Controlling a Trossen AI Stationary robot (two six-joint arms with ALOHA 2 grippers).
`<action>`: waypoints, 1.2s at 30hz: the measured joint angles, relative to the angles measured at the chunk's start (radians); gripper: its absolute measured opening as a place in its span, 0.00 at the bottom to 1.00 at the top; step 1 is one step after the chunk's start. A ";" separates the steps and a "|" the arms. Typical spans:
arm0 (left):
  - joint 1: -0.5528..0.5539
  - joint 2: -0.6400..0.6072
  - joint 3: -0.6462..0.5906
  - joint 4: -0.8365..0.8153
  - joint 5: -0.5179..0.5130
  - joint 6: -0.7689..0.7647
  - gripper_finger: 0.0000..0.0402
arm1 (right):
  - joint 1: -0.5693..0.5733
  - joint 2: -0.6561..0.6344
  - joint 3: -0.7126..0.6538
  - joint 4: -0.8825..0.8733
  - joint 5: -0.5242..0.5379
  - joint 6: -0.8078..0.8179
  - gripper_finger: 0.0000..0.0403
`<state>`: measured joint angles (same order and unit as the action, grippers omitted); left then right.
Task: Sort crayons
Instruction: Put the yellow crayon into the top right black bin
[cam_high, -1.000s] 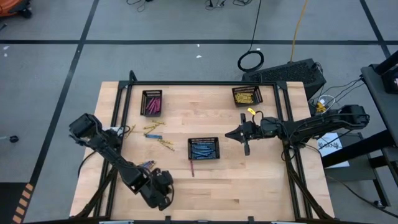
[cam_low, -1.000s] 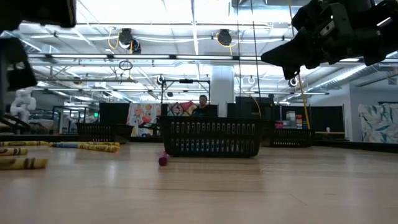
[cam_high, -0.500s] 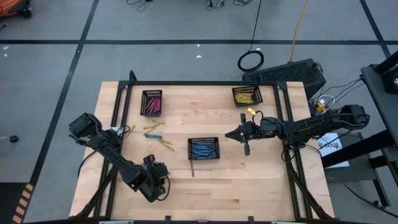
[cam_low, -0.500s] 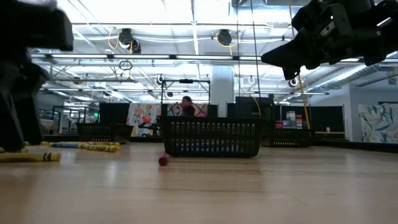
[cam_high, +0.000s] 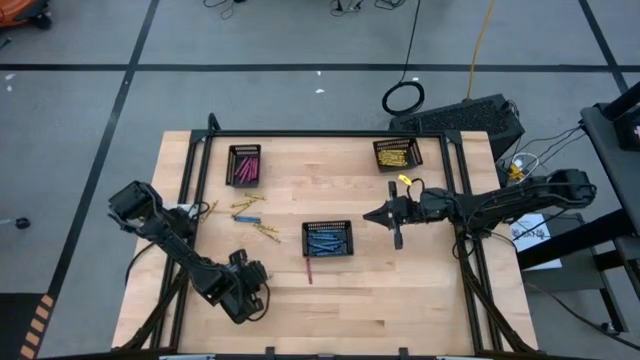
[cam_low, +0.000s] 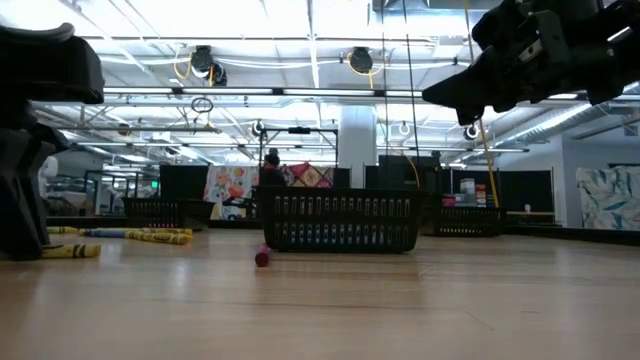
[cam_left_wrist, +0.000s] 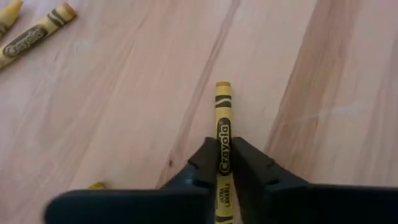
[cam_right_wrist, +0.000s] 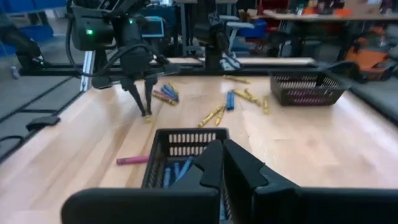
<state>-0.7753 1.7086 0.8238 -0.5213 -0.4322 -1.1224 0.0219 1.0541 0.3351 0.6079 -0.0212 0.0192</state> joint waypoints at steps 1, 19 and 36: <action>0.000 -0.004 0.000 0.000 -0.001 -0.017 0.04 | 0.000 -0.015 0.000 -0.007 0.016 -0.010 0.00; 0.183 -0.169 0.088 0.355 -0.266 0.635 0.01 | 0.065 0.216 0.111 0.141 -0.167 -0.072 0.33; 0.318 -0.169 0.148 0.368 -0.266 0.929 0.00 | 0.137 0.495 0.610 -0.378 0.025 -0.195 0.43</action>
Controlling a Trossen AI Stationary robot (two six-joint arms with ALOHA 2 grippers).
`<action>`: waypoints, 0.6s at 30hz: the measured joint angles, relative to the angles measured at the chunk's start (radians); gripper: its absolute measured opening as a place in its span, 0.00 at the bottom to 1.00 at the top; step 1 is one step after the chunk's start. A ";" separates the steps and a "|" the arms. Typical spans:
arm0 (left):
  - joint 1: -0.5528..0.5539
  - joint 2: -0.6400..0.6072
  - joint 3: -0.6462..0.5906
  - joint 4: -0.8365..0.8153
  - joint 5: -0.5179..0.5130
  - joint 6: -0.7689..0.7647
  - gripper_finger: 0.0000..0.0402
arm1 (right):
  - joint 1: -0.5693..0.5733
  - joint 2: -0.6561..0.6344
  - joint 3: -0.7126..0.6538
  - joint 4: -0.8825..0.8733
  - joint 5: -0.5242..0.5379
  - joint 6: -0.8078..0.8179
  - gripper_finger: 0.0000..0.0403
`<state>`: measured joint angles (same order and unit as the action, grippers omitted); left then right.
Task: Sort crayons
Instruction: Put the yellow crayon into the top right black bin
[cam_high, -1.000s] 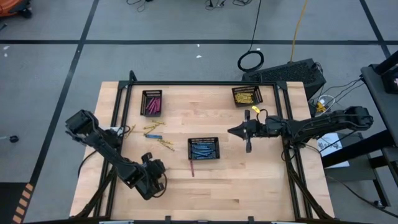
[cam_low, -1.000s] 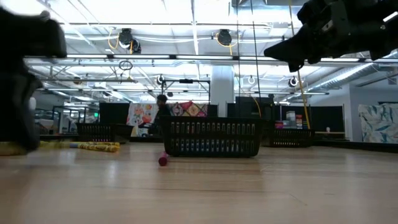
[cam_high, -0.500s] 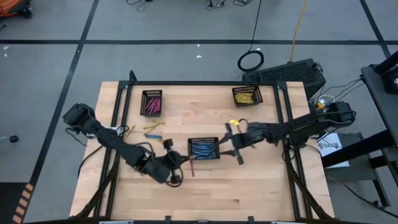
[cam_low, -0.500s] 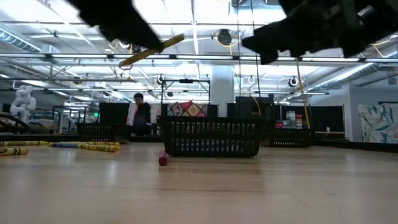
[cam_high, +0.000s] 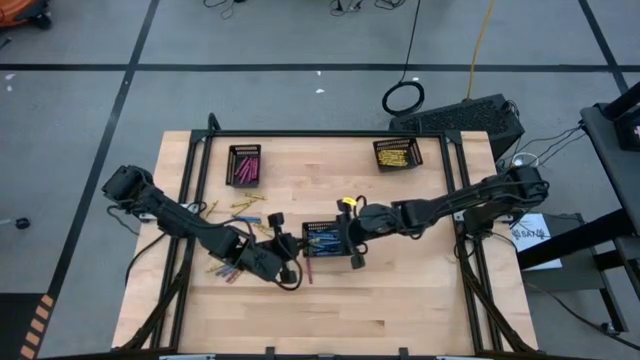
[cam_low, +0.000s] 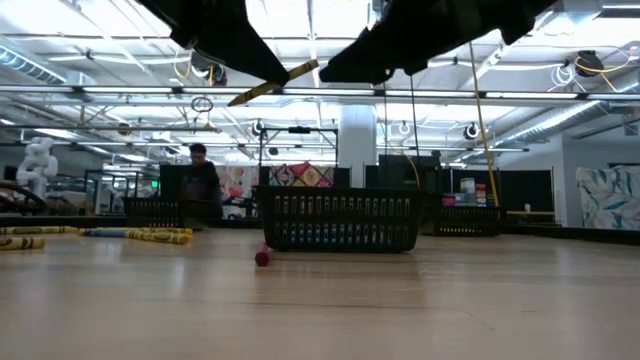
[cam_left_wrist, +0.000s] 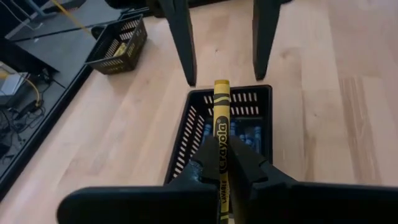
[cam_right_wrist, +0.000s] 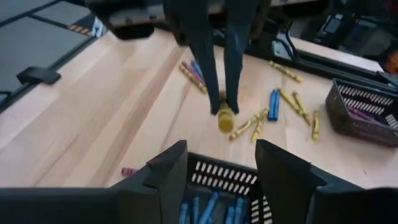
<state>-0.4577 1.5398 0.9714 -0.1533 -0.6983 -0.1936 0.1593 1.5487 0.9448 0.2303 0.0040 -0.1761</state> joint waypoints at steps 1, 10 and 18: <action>0.000 0.000 0.000 0.002 0.000 0.000 0.00 | 0.000 0.011 0.007 -0.003 0.002 0.002 0.43; 0.000 0.000 0.000 0.012 0.000 0.001 0.00 | 0.000 0.087 0.041 0.093 -0.004 0.013 0.35; 0.000 0.000 0.000 0.008 0.001 -0.005 0.00 | 0.000 0.101 0.049 0.102 -0.001 0.025 0.18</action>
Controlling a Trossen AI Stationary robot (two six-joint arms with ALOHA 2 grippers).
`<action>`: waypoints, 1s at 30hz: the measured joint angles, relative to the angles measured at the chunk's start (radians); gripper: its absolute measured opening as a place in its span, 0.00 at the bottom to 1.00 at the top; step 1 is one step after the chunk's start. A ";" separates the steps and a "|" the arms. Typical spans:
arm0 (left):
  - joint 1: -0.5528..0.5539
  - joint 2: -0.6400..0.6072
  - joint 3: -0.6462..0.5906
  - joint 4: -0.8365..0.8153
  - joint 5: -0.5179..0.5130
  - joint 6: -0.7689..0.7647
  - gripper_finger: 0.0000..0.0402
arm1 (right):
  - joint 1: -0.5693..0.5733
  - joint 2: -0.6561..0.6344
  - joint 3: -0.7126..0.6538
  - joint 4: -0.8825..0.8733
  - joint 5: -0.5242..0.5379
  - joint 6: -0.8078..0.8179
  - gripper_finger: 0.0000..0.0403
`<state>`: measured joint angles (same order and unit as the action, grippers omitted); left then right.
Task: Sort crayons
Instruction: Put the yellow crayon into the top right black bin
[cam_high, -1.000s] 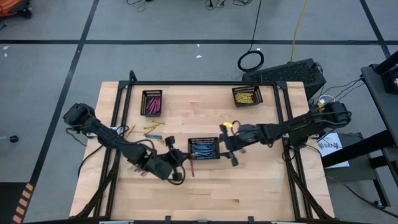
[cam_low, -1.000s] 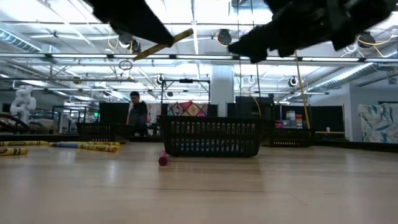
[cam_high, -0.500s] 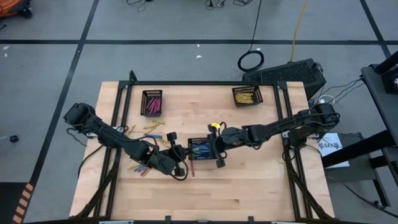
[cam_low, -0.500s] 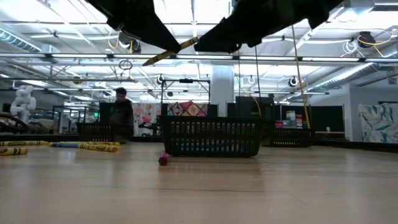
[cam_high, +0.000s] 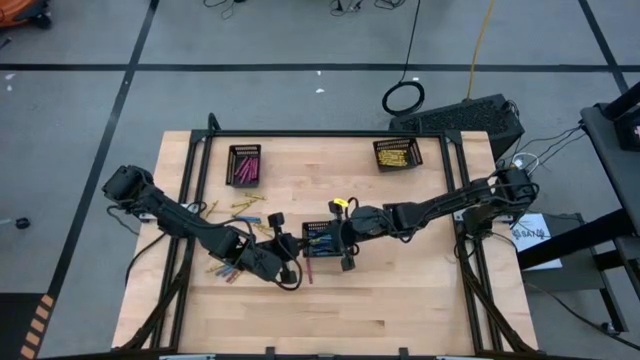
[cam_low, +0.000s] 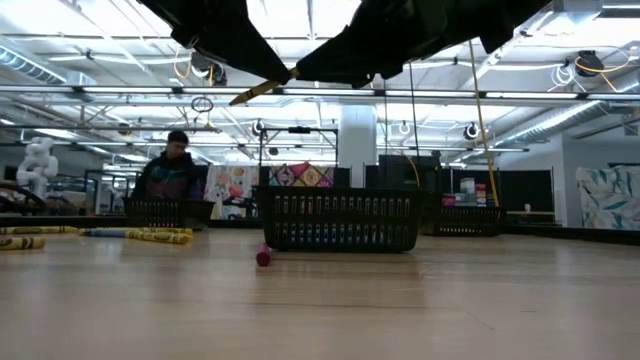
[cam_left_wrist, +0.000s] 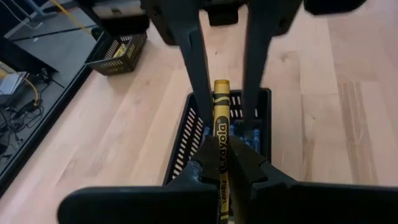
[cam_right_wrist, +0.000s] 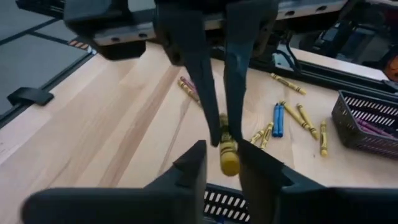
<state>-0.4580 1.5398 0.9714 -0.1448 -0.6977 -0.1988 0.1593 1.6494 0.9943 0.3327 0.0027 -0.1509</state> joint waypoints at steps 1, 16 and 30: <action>0.000 0.000 0.000 0.000 0.000 0.003 0.00 | 0.000 -0.005 0.000 -0.002 -0.001 0.000 0.15; 0.001 0.000 0.000 -0.001 0.004 -0.005 0.14 | 0.008 -0.017 0.000 -0.077 0.072 -0.016 0.01; 0.006 0.000 0.000 -0.116 -0.017 -0.103 0.60 | -0.148 -0.363 -0.122 -0.682 0.508 0.185 0.00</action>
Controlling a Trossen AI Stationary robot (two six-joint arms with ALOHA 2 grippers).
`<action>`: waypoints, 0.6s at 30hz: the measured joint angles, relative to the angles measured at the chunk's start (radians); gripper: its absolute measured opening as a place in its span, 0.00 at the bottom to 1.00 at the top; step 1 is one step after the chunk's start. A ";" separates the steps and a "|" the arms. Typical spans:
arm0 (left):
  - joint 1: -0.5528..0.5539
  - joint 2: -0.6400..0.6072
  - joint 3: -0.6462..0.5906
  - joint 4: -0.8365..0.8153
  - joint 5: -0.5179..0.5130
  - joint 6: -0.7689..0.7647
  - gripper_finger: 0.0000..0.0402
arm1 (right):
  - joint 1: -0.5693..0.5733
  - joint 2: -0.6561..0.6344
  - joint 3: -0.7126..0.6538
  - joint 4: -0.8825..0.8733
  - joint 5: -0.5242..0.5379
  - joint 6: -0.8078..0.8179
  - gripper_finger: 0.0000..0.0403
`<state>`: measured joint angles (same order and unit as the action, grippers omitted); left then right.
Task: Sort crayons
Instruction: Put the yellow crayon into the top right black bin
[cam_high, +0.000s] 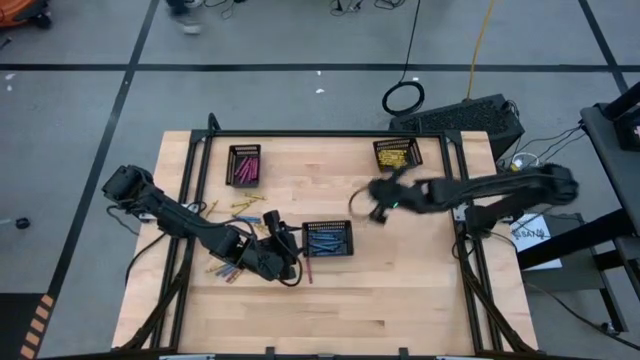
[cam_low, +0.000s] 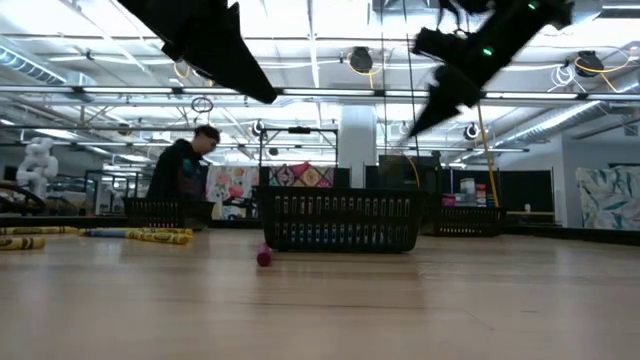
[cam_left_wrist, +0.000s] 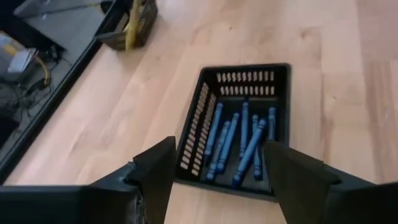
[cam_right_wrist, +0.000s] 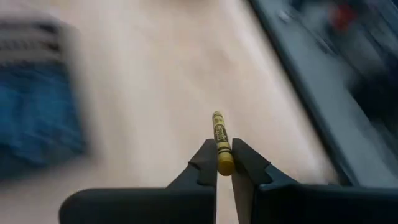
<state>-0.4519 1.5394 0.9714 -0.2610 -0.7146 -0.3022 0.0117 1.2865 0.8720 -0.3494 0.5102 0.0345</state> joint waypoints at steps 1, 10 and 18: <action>0.000 0.000 0.000 -0.005 -0.005 -0.006 0.61 | -0.035 -0.045 -0.014 -0.075 0.028 0.034 0.00; 0.000 0.000 0.000 -0.014 -0.089 0.002 0.61 | -0.589 -0.265 -0.062 -0.207 -0.212 -0.013 0.00; -0.007 0.000 0.000 -0.013 -0.094 -0.004 0.61 | -0.911 -0.033 -0.062 -0.106 -0.631 -0.062 0.00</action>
<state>-0.4586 1.5394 0.9714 -0.2745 -0.8089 -0.3065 -0.8996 1.2538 0.8104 -0.4550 -0.1208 -0.0278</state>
